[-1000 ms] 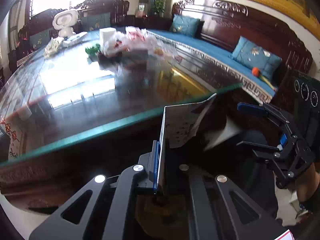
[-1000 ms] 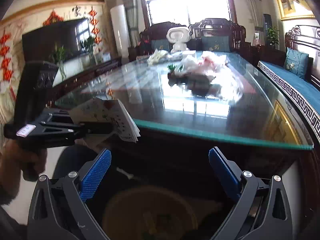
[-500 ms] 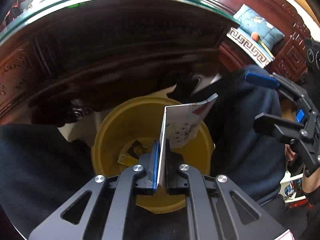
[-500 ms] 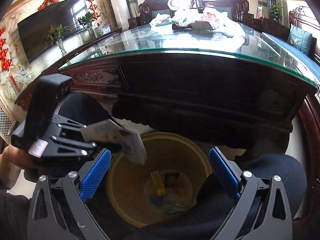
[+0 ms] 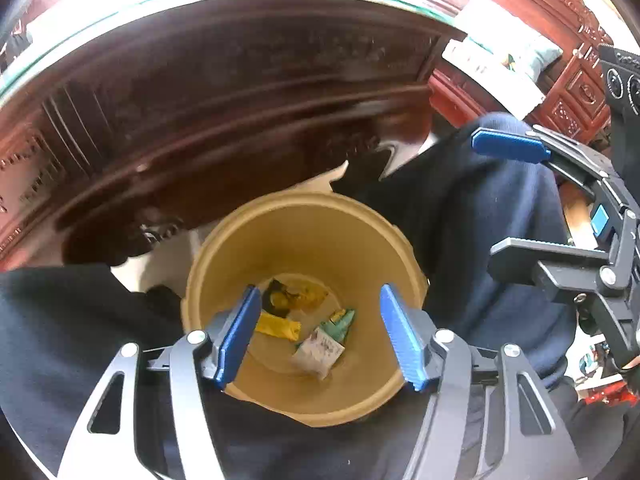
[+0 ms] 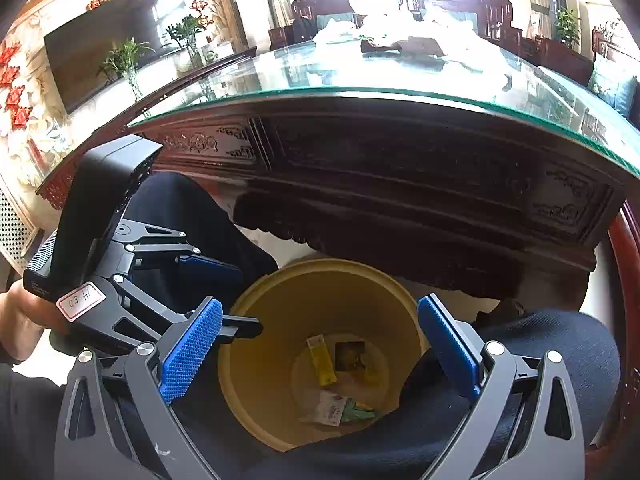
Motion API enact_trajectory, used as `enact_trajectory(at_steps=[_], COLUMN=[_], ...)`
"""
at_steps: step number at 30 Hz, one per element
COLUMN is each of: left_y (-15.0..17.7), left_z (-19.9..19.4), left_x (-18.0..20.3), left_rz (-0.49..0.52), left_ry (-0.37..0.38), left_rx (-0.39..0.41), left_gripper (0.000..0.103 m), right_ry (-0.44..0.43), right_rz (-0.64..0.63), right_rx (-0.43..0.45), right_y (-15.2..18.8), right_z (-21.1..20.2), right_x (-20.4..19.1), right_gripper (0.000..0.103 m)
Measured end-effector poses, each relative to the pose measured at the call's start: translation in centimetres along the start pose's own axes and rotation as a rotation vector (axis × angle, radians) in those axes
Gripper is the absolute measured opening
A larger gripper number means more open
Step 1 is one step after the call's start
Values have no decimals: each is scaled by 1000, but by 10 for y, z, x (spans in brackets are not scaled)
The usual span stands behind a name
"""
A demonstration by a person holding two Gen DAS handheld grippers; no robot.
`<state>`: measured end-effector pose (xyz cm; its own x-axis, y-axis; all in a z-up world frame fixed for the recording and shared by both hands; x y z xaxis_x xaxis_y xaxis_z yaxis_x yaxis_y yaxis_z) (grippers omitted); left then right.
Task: Collect trash
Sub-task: 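Carry the paper sheet to the yellow bucket and open the left gripper, then raise both grippers back over the table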
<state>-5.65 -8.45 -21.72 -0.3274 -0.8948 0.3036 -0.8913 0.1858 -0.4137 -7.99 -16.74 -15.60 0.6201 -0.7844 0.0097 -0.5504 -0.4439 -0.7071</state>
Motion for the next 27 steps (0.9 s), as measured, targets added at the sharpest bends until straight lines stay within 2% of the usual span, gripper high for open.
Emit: enact_trajectory(at_steps=[7, 9, 12, 14, 15, 21, 27], left_y=[-57, -83, -120, -143, -155, -228, -302], left_z=[-56, -77, -98, -108, -111, -113, -99], left_x=[2, 0, -7, -14, -18, -37, -55], left_rz=[36, 45, 38, 19, 15, -35, -37], left_ry=[-49, -70, -95, -107, -118, -111, -208], left_rx=[211, 292, 389, 446, 476, 549, 607], left_gripper=[77, 87, 89, 99, 99, 99, 99], right_ry=[25, 48, 80, 93, 104, 135, 162], right_rz=[-22, -43, -58, -61, -59, -9, 94], right_rx=[128, 173, 226, 259, 273, 315, 353], right_y=[-50, -70, -98, -116, -125, -169, -209], right_z=[-19, -25, -30, -32, -33, -22, -8], right_x=[18, 26, 39, 49, 54, 93, 150], right_gripper=[95, 95, 95, 95, 95, 95, 95])
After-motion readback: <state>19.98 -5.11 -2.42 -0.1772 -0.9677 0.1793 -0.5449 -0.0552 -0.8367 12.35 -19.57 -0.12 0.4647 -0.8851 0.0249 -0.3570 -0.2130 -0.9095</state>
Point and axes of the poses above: each gripper's, at about its wrist camera, not at the fingertips, and z roughly the way its jaws point, x to its right, y to its underside, the point moved 7 cm from there along z, roughly the way its jaws point, and after that the axes turned 14 degrees about -z, right-handed, at the moved point
